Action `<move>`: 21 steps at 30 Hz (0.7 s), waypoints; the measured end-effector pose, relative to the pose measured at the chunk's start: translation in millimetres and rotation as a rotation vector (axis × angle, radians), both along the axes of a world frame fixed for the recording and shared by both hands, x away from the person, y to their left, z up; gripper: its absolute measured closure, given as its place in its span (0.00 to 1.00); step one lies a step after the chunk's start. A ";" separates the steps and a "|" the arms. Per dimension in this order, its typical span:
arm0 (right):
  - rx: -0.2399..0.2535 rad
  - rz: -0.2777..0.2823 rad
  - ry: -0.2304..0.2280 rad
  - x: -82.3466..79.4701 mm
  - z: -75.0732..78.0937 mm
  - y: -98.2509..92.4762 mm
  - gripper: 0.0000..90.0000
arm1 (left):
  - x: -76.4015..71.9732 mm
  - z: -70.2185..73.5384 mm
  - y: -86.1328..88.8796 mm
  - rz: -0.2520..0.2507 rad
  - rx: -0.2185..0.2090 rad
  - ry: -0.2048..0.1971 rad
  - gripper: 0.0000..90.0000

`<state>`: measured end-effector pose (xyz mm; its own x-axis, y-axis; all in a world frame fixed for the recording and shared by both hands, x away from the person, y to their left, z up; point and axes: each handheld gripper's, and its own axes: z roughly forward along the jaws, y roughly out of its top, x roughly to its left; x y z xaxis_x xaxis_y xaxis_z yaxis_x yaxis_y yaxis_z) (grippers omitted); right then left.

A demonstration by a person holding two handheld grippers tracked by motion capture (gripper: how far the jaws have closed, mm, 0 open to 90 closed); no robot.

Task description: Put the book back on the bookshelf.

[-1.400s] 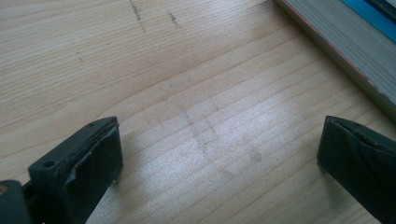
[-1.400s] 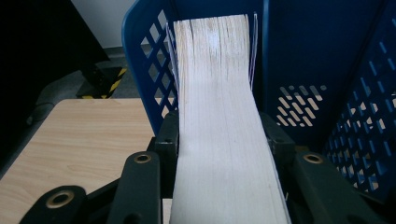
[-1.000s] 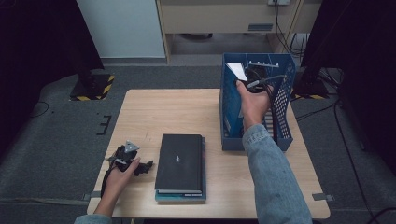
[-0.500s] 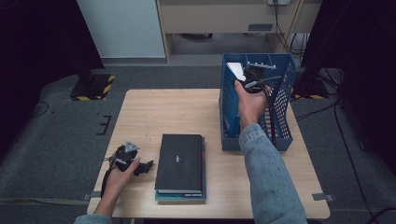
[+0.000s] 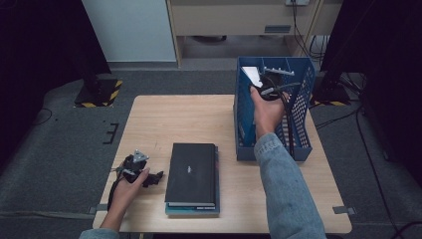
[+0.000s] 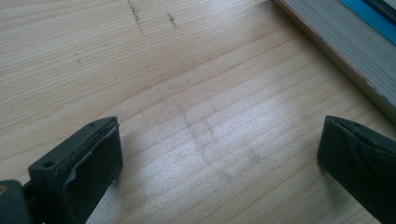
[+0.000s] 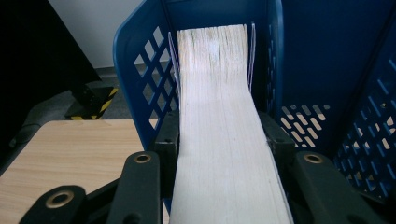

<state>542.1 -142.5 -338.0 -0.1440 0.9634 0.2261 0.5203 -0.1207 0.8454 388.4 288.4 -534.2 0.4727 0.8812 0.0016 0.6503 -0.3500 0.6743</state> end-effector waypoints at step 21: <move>-0.020 0.042 0.004 -8.5 -4.6 0.3 0.63 | -0.3 0.0 -0.6 -0.003 0.001 0.001 0.00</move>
